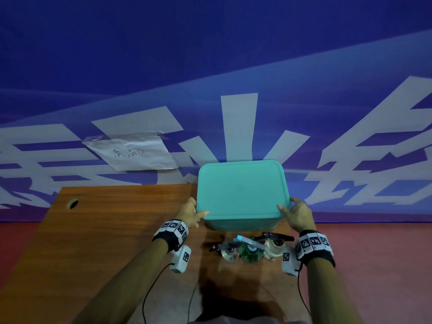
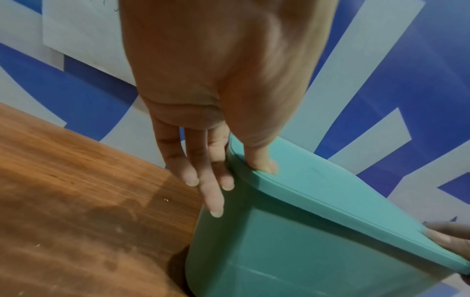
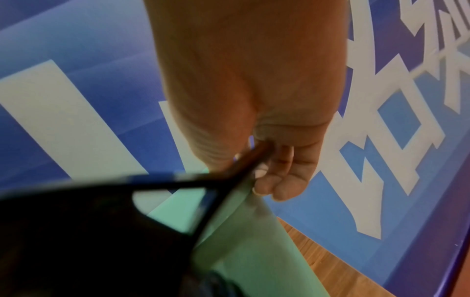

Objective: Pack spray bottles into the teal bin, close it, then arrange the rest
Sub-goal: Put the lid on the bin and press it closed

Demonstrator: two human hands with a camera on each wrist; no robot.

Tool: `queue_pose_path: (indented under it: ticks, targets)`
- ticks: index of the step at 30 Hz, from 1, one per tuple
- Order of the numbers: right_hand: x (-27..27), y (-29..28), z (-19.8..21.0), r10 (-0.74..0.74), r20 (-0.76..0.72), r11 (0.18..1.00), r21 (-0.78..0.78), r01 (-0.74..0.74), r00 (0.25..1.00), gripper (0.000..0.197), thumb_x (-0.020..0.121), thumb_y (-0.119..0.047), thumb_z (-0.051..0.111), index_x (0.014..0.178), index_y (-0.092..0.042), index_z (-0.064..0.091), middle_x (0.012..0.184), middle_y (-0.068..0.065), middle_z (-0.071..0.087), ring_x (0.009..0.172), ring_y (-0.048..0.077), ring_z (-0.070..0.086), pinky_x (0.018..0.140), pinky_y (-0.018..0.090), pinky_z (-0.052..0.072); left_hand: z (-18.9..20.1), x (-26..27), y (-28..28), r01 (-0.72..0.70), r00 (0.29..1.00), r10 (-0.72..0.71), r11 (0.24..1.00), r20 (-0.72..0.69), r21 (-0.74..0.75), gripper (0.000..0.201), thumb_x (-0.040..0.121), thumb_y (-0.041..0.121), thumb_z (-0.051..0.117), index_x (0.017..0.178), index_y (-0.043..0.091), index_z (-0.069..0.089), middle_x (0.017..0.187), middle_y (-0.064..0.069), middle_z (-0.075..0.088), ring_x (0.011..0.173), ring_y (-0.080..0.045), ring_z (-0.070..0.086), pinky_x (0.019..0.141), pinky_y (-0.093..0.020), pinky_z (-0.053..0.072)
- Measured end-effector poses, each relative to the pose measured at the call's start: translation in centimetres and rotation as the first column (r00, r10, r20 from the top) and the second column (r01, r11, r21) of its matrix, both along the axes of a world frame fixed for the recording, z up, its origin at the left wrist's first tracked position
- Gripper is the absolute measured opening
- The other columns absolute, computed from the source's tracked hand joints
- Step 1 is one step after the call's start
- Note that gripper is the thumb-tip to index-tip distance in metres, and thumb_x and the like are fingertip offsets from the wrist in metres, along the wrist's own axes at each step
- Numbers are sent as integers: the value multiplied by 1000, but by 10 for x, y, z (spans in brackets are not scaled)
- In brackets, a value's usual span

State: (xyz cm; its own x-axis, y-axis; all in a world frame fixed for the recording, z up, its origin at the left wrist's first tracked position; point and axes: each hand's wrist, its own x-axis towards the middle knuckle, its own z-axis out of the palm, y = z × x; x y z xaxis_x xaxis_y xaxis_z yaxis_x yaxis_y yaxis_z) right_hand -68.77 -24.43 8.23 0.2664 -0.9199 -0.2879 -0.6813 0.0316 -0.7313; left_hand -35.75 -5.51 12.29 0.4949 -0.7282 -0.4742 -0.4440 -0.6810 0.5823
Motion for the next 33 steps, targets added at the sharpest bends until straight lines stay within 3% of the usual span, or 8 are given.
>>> queue_pose_path:
  ticks: [3, 5, 8, 11, 15, 21, 25, 33]
  targets:
    - [-1, 3, 1, 62, 35, 996, -65, -60, 997, 84, 84, -43, 75, 154, -25, 32, 119, 9, 54, 109, 25, 54, 94, 46, 48, -3, 3, -4, 25, 1000, -25, 999, -2, 31, 36, 89, 30, 76, 107, 15, 48, 101, -4, 69, 60, -12, 68, 45, -17, 48]
    - [4, 2, 7, 142, -51, 982, -118, -147, 989, 88, 85, -38, 77, 157, -30, 26, 140, 12, 40, 126, 32, 41, 106, 50, 38, -4, 11, -12, 53, 999, -54, 996, 4, 68, 42, 84, 29, 81, 108, 15, 50, 104, -3, 68, 68, -13, 69, 48, -19, 51]
    - [11, -6, 23, 269, -247, 948, -105, -301, 931, 91, 83, -47, 77, 157, -36, 25, 166, 9, 8, 146, 40, 16, 114, 56, 27, -4, 26, -29, 86, 994, -93, 988, 51, 128, 62, 62, 41, 93, 107, 19, 57, 106, 3, 70, 89, -15, 70, 76, -36, 62]
    - [20, -16, 37, 371, -357, 913, -29, -407, 857, 111, 72, -58, 81, 157, -43, 11, 167, 1, -8, 150, 33, 5, 115, 59, 27, -6, 39, -50, 109, 991, -120, 982, 66, 158, 67, 52, 42, 97, 107, 21, 64, 107, 6, 72, 95, -14, 69, 87, -38, 59]
    - [33, -33, 49, 470, -547, 836, 24, -548, 693, 129, 61, -72, 79, 157, -46, -3, 164, 6, -24, 152, 33, -11, 119, 58, 6, -1, 50, -77, 108, 991, -119, 980, 57, 168, 63, 56, 36, 96, 110, 18, 69, 109, 3, 74, 98, -18, 70, 91, -38, 58]
    - [58, -54, 60, 552, -716, 681, 93, -726, 427, 144, 54, -79, 77, 157, -38, -15, 163, 11, -26, 151, 33, -18, 120, 60, -1, 5, 67, -108, 59, 985, -84, 984, 151, 169, 67, 56, 51, 90, 106, 13, 67, 106, -2, 71, 93, -22, 67, 82, -37, 58]
    - [78, -64, 71, 572, -766, 610, 159, -776, 294, 154, 47, -79, 80, 155, -36, -21, 163, 13, -26, 151, 36, -17, 120, 61, -2, 5, 65, -124, -57, 991, 56, 998, 124, 1, 63, 72, 26, 90, 122, 10, 56, 111, -2, 61, 95, -20, 57, 81, -30, 46]
    - [97, -73, 67, 636, -728, 604, 262, -753, 257, 165, 43, -68, 90, 148, -40, -34, 153, 13, -46, 145, 36, -33, 114, 67, -6, -16, 75, -155, -146, 988, 140, 983, -60, -110, 44, 80, 17, 84, 119, 11, 64, 113, -6, 69, 96, -22, 65, 87, -30, 53]
